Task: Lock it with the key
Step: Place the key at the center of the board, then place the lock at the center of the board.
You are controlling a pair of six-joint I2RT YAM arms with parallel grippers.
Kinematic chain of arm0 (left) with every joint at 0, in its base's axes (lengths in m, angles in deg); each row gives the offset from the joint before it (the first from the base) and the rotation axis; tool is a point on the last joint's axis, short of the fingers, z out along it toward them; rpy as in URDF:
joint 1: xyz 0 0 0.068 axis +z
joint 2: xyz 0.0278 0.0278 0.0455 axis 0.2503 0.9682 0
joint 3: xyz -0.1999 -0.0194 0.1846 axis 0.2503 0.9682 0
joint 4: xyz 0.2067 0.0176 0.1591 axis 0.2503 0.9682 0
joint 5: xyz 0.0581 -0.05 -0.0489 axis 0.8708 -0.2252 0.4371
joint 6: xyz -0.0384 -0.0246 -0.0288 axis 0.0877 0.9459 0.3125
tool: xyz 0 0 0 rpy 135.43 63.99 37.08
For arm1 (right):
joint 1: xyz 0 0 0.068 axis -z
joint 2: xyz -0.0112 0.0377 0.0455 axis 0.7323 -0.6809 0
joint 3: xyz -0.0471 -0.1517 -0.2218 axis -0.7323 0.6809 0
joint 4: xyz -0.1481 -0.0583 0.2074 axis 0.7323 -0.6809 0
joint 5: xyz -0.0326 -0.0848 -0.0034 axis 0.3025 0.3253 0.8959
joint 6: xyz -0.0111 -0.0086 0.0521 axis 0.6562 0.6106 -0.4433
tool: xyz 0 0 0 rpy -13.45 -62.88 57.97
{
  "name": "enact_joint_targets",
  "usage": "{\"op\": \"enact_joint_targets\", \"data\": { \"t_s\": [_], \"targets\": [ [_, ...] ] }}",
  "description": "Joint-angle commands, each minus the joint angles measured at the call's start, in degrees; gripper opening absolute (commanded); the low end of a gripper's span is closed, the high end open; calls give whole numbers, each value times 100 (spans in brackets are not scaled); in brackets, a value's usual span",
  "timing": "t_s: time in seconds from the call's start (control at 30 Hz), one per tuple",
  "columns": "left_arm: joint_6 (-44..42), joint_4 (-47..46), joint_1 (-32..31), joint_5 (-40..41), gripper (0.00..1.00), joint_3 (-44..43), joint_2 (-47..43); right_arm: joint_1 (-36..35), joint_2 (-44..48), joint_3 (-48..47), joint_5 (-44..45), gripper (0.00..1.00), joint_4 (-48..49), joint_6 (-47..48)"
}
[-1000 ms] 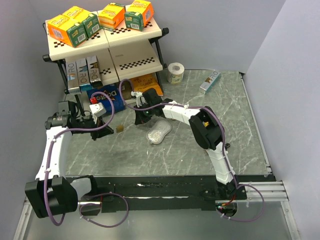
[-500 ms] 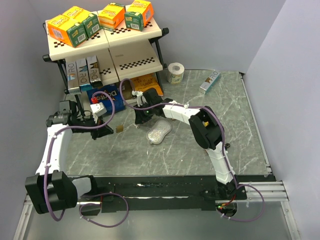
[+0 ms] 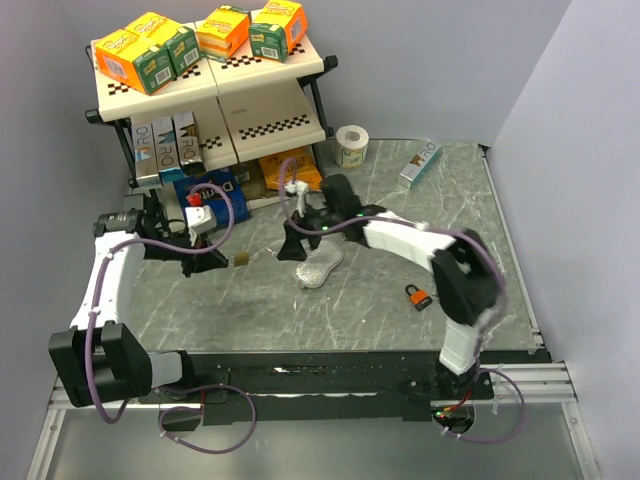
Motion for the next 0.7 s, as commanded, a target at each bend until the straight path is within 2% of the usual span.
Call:
{"op": "enact_joint_targets", "data": {
  "t_s": [0.0, 0.1, 0.13, 0.23, 0.4, 0.5, 0.6, 0.67],
  "targets": [
    [-1188, 671, -441, -414, 1, -357, -42, 64, 1553, 601, -1125, 86, 1105, 814],
    [-926, 215, -942, -344, 1, -348, -243, -23, 1950, 778, -1433, 94, 1089, 928],
    [-646, 57, -1282, -291, 1, -348, -288, -93, 2021, 769, -1459, 94, 975, 1033],
    [-407, -331, -1784, -142, 1, -374, -385, -382, 2250, 804, -1442, 94, 598, 1480],
    [-46, -569, -2138, -194, 1, -568, -333, -674, 2461, 901, -1152, 91, 193, 2036],
    [86, -587, -2173, -264, 1, -664, -254, -779, 2497, 875, -899, 87, -71, 2343],
    [235, -665, -2182, -308, 1, -726, -218, -858, 2514, 918, -626, 79, -186, 2660],
    [358, -744, -2182, -300, 1, -761, -227, -876, 2523, 980, -520, 67, -177, 2713]
  ]
}}
